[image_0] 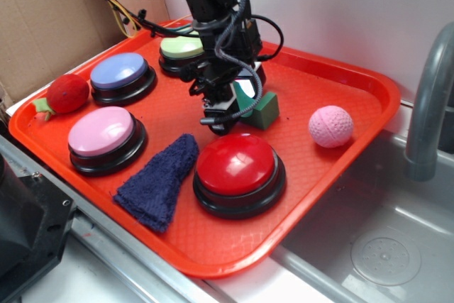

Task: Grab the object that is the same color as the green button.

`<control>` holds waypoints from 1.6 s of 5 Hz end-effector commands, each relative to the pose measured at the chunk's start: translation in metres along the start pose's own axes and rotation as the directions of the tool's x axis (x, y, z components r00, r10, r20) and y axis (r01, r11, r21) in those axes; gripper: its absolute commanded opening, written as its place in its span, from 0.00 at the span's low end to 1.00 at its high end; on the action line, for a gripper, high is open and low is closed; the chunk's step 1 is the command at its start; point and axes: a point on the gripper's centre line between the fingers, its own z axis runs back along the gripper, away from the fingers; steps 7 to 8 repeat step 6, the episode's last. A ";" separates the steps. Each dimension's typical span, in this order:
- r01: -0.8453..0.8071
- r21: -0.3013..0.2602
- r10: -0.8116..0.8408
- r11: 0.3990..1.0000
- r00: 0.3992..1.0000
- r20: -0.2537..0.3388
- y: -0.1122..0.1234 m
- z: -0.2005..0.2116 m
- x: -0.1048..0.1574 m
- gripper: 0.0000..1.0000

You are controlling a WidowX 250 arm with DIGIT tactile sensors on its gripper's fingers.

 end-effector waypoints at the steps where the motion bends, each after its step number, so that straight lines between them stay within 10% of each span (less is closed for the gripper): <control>1: -0.366 0.096 0.374 0.926 0.924 -0.084 -0.002 0.066 0.004 0.00; 3: -0.748 0.180 0.770 0.638 0.616 -0.168 -0.011 0.119 -0.012 0.00; 6: -0.970 0.239 0.999 -0.048 -0.048 0.007 -0.013 0.148 -0.047 0.00; 8: -0.970 0.239 0.999 -0.048 -0.048 0.007 -0.013 0.148 -0.047 0.00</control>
